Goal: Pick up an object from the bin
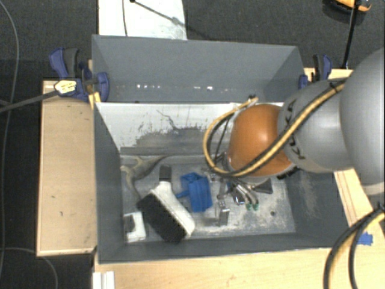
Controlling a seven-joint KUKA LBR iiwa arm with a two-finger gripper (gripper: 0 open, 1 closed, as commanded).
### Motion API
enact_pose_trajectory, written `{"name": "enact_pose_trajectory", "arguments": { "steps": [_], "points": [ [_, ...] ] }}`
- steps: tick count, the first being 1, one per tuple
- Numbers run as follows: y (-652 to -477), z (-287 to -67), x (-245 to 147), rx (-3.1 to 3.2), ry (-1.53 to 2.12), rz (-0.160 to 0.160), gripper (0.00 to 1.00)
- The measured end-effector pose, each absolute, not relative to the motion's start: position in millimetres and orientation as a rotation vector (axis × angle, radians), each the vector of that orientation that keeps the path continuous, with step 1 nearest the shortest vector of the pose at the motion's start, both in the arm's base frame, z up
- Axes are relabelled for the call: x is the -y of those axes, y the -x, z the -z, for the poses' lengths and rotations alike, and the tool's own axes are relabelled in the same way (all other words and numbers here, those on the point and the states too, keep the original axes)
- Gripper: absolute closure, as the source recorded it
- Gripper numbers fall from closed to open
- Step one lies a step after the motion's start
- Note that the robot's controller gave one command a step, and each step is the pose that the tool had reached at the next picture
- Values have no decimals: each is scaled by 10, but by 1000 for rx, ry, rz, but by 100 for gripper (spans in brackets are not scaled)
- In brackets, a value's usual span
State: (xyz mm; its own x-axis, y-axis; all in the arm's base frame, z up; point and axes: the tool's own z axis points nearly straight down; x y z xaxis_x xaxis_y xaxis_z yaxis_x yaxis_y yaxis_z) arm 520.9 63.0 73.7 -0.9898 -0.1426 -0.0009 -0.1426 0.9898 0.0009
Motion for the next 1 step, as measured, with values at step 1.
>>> {"name": "enact_pose_trajectory", "arguments": {
  "steps": [1],
  "points": [
    [-5404, -736, -760, -3124, -127, -7, 0]
  ]
}}
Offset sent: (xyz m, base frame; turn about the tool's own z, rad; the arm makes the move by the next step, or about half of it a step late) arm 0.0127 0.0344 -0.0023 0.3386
